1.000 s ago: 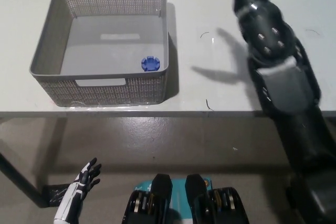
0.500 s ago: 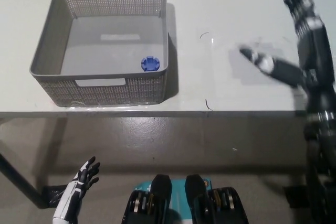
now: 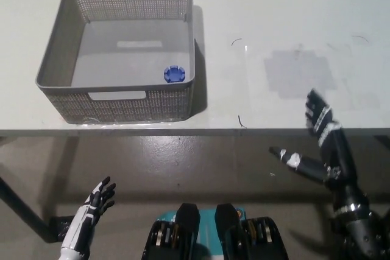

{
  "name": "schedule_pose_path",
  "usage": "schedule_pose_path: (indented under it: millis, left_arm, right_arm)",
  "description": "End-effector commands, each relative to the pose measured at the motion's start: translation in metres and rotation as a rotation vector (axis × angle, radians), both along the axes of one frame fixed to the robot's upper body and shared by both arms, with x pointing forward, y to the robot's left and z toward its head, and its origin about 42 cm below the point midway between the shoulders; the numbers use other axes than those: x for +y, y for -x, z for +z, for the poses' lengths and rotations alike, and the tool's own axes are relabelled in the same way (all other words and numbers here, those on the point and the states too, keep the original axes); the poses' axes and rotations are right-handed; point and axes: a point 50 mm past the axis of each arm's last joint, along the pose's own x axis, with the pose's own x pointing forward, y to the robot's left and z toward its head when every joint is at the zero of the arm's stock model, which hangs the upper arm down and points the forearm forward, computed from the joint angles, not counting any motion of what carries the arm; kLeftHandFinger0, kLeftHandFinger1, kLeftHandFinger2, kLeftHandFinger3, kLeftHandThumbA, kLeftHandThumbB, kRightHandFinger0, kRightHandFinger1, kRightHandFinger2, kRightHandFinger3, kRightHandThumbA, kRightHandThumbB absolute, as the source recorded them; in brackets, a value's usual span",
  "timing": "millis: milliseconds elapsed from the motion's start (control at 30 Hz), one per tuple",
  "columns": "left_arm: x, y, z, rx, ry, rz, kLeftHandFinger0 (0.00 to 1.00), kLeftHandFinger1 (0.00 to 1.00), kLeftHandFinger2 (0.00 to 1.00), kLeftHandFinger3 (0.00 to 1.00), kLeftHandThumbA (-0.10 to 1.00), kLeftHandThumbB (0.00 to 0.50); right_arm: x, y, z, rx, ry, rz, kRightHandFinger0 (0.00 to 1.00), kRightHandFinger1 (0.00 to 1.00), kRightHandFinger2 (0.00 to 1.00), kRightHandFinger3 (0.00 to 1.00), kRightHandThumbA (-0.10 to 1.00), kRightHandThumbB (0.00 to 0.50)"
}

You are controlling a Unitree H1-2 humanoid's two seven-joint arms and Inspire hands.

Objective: Use the right hand to pick up a chess pieces and put it into a container on the left hand side

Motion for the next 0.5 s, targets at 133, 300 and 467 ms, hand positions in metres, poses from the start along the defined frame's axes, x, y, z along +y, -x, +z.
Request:
schedule_pose_path:
  millis: [133, 300, 467]
  left_arm:
    - [0.009, -0.012, 0.015, -0.051, -0.002, -0.002, 1.00, 1.00, 1.00, 1.00, 1.00, 0.211]
    - [0.012, -0.013, 0.016, -0.055, -0.001, 0.007, 1.00, 1.00, 1.00, 1.00, 1.00, 0.233]
    - [0.011, -0.006, 0.009, -0.044, 0.006, 0.001, 1.00, 1.00, 1.00, 1.00, 1.00, 0.241]
  right_arm:
    - [0.006, 0.026, -0.034, 0.041, -0.094, 0.043, 1.00, 1.00, 1.00, 1.00, 1.00, 0.088]
    - [0.007, 0.038, -0.047, 0.073, -0.095, 0.048, 1.00, 1.00, 1.00, 1.00, 1.00, 0.065]
    - [0.006, 0.044, -0.053, 0.088, -0.074, 0.043, 1.00, 1.00, 1.00, 1.00, 1.00, 0.069]
